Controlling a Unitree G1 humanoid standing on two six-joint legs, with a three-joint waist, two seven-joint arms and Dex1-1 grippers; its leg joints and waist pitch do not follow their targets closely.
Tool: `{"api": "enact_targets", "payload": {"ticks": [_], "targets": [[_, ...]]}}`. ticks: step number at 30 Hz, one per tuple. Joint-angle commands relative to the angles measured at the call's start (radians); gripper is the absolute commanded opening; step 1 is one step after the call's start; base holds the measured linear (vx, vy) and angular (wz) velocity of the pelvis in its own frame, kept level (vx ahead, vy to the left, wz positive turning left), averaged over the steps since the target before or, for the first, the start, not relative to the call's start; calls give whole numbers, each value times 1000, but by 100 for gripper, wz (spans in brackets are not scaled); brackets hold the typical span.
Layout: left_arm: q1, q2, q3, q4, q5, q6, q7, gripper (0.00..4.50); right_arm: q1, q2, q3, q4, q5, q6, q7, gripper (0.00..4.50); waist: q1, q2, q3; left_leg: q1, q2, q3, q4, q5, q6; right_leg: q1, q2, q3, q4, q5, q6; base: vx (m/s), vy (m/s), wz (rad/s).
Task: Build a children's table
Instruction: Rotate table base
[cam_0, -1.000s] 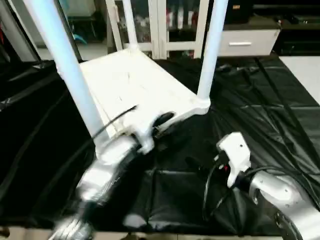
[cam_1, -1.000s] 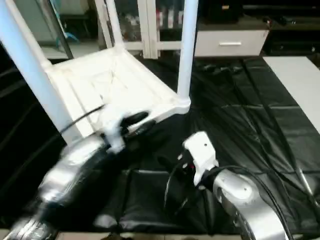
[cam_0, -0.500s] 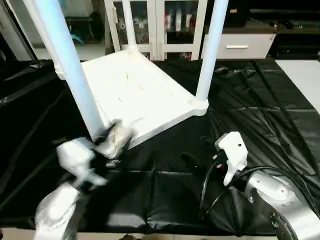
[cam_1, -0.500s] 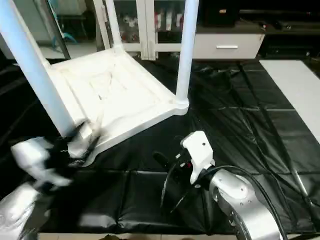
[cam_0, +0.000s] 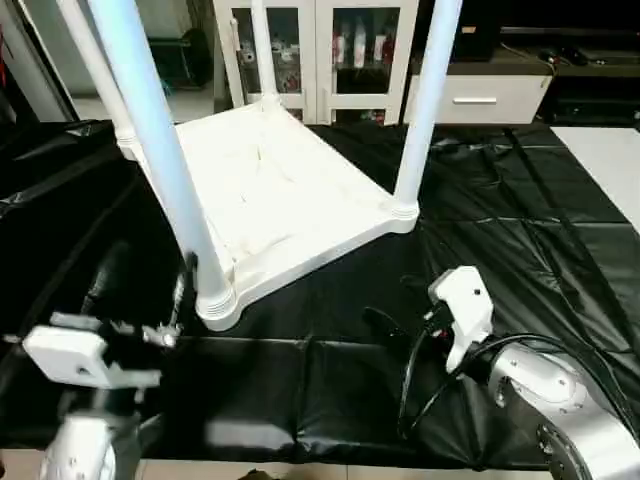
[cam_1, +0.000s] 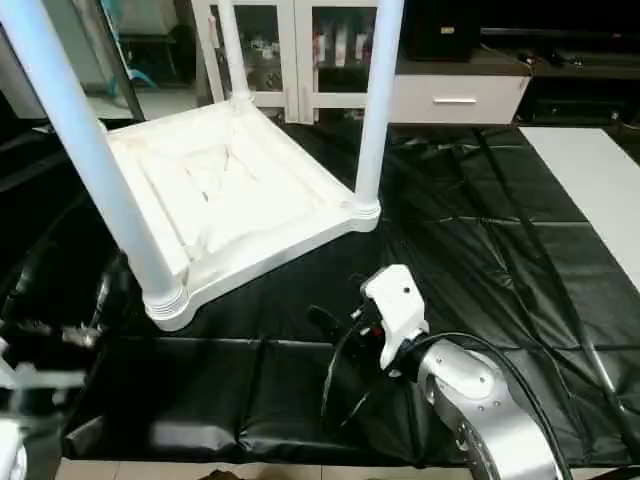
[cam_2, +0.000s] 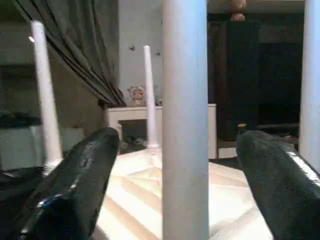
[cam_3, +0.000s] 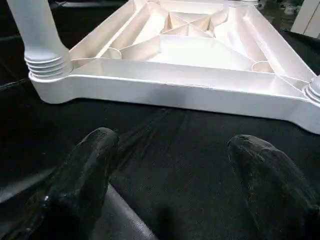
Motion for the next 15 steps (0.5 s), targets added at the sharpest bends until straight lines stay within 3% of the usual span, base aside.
{"api": "enact_targets", "payload": {"ticks": [1, 8, 10, 11, 12, 14, 15], "targets": [[-46, 36, -19, 54, -53, 71, -54, 444, -10, -9, 2, 6, -1, -9, 22, 387, -9, -9, -31, 34, 68, -63, -103, -569, -94, -9, -51, 37, -98, -537, -19, 0, 0, 0], [-150, 97, -21, 184, -92, 138, -151, 444, -13, -16, 8, 4, 1, -8, 33, 387, -9, -8, -32, 40, 65, -60, -104, -576, -99, -14, -49, 40, -96, -501, -40, 0, 0, 0], [-234, 124, -2, 278, -92, 153, -158, 444, -17, -18, 14, 1, 0, -7, 38, 387, -9, -8, -33, 41, 65, -59, -104, -575, -98, -13, -49, 40, -95, -491, -48, 0, 0, 0], [-248, 128, 2, 292, -100, 165, -158, 444, -18, -18, 15, 0, 0, -7, 39, 387, -6, -7, -36, 51, 62, -55, -99, -574, -100, -20, -47, 42, -95, -486, -51, 0, 0, 0], [-292, 136, 9, 333, -109, 179, -160, 444, -19, -21, 19, -3, -1, -8, 43, 387, -6, -2, -36, 50, 63, -57, -100, -570, -101, -17, -49, 42, -94, -475, -57, 0, 0, 0], [-334, 143, 14, 369, -121, 212, -158, 444, -21, -21, 20, -4, -1, -8, 47, 387, -5, -3, -37, 49, 63, -58, -102, -572, -106, -13, -48, 39, -90, -455, -66, 0, 0, 0], [-399, 153, 16, 423, -136, 232, -172, 444, -22, -25, 20, -5, -3, -8, 53, 387, -9, -2, -34, 40, 66, -61, -107, -568, -107, -5, -49, 39, -86, -424, -79, 0, 0, 0]]}}
